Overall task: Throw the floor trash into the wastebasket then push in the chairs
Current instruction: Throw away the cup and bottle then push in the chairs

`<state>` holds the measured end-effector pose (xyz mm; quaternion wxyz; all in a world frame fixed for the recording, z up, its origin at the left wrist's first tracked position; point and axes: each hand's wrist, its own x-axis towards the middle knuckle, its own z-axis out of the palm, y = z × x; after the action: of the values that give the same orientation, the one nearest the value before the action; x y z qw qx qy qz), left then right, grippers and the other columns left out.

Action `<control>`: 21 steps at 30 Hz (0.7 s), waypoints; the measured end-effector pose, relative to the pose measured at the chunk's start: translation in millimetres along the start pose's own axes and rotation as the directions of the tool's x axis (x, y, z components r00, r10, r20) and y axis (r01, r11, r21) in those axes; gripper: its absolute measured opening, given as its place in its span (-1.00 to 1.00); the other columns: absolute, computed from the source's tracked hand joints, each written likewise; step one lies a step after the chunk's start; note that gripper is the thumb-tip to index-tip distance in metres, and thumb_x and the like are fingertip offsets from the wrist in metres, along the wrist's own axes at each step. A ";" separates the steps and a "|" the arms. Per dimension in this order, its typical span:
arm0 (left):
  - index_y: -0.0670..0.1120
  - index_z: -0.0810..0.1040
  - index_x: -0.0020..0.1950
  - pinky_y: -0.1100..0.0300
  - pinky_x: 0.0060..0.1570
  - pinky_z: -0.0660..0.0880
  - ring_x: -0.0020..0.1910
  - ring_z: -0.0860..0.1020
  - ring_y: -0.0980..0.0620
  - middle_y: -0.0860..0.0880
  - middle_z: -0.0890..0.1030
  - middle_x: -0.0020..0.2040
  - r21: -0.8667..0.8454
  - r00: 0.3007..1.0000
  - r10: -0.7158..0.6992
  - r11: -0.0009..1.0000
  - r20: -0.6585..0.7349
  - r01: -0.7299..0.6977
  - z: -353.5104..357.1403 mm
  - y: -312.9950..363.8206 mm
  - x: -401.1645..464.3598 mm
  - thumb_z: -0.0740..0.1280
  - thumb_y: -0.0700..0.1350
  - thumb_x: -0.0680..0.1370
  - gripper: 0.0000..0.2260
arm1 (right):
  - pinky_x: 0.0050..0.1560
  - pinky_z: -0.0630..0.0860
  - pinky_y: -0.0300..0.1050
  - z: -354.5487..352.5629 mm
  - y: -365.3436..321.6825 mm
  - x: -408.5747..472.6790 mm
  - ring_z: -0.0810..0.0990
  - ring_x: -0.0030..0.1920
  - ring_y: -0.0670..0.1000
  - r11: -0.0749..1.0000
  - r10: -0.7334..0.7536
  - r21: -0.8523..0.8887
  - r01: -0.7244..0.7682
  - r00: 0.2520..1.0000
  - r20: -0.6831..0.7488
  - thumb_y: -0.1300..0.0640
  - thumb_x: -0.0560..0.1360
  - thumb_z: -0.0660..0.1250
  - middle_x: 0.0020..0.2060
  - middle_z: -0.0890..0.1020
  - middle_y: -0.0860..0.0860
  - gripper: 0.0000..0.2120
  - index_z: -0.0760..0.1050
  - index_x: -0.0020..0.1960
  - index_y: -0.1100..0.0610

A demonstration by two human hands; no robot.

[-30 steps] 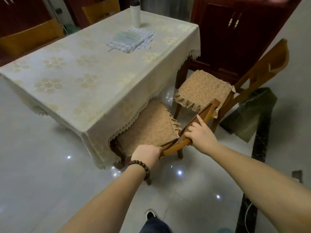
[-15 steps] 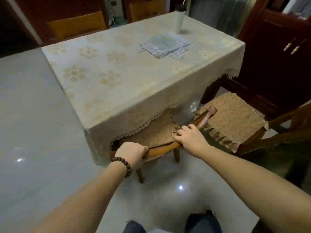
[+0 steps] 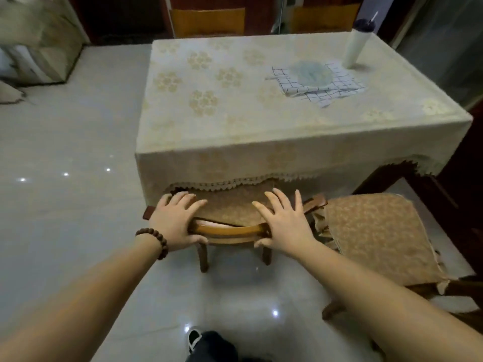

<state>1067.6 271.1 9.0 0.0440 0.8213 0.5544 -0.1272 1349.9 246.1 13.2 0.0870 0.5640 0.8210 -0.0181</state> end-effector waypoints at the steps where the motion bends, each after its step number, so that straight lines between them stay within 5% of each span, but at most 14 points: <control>1: 0.16 0.04 0.53 -0.10 0.47 -0.02 0.52 0.04 -0.07 -0.01 0.16 0.54 -0.019 0.997 -0.071 0.997 -0.011 0.071 -2.1 1.3 -3.7 0.08 0.59 0.25 -0.05 | 0.39 -0.23 0.41 3.0 11.5 -3.7 -0.11 0.52 0.17 1.000 -0.002 -0.017 0.002 1.000 -0.006 -0.42 0.29 0.29 0.53 0.02 0.10 -0.06 -0.01 0.52 -0.10; 2: 0.16 -0.01 0.54 -0.11 0.47 -0.09 0.54 -0.03 -0.07 -0.01 0.10 0.56 -0.025 0.991 -0.136 0.990 -0.003 0.136 -4.5 3.3 -6.4 0.03 0.62 0.21 0.00 | 0.38 -0.24 0.41 6.9 21.2 -7.4 -0.10 0.52 0.18 1.000 0.002 -0.028 -0.002 1.000 -0.013 -0.44 0.27 0.29 0.54 0.00 0.10 -0.03 -0.02 0.52 -0.11; 4: 0.15 -0.01 0.55 -0.12 0.46 -0.09 0.54 -0.04 -0.09 -0.01 0.09 0.56 -0.002 0.977 -0.212 0.977 0.020 0.212 -6.6 9.2 -7.7 0.02 0.63 0.21 0.00 | 0.41 -0.09 0.40 16.8 32.6 -10.5 0.22 0.44 0.23 0.999 0.014 -0.041 -0.015 0.999 -0.029 -0.40 0.22 0.38 0.44 0.30 0.15 -0.10 0.24 0.45 -0.05; 6: 0.14 0.07 0.54 -0.13 0.44 0.00 0.53 0.05 -0.10 0.01 0.17 0.54 0.036 0.973 -0.232 0.972 0.003 0.232 -5.3 13.5 -5.9 -0.03 0.63 0.22 -0.01 | 0.38 0.17 0.32 25.9 35.6 -8.1 0.53 0.10 0.20 0.999 0.023 -0.027 -0.027 0.990 -0.142 -0.25 0.14 0.52 0.01 0.60 0.10 -0.37 0.53 0.11 0.03; 9: 0.13 0.13 0.52 -0.11 0.38 0.10 0.50 0.14 -0.11 0.00 0.23 0.52 0.069 0.967 -0.254 0.964 -0.030 0.256 -0.5 17.4 -5.6 -0.10 0.62 0.22 -0.03 | 0.18 0.27 0.15 33.0 42.5 -1.3 0.55 -0.13 0.14 1.000 -0.013 0.002 0.014 0.967 -0.253 -0.13 0.13 0.56 -0.24 0.56 0.04 -0.59 0.53 -0.16 0.04; 15: 0.06 0.31 0.46 -0.15 0.32 0.15 0.44 0.26 -0.13 -0.03 0.40 0.42 0.042 0.954 -0.271 0.960 -0.131 0.279 9.9 40.3 -1.1 -0.06 0.60 0.24 -0.05 | 0.05 0.36 0.16 36.9 70.7 2.6 0.52 -0.13 0.13 0.997 -0.058 0.035 0.070 0.960 -0.273 -0.13 0.18 0.54 -0.24 0.54 0.02 -0.62 0.51 -0.18 0.07; 21: 0.02 0.43 0.38 -0.22 0.35 0.12 0.42 0.31 -0.14 -0.06 0.47 0.36 0.012 0.940 -0.279 0.958 -0.199 0.287 10.3 54.7 12.7 -0.01 0.59 0.26 -0.09 | 0.04 0.26 0.11 35.5 97.7 13.2 0.47 -0.13 0.13 0.994 -0.088 0.044 0.105 0.955 -0.282 -0.11 0.25 0.41 -0.25 0.50 0.03 -0.70 0.47 -0.16 0.06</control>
<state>1120.9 259.4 -7.9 -0.0461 0.7424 0.6655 -0.0626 1440.5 289.2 -17.2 -0.0474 0.5225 0.8506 0.0335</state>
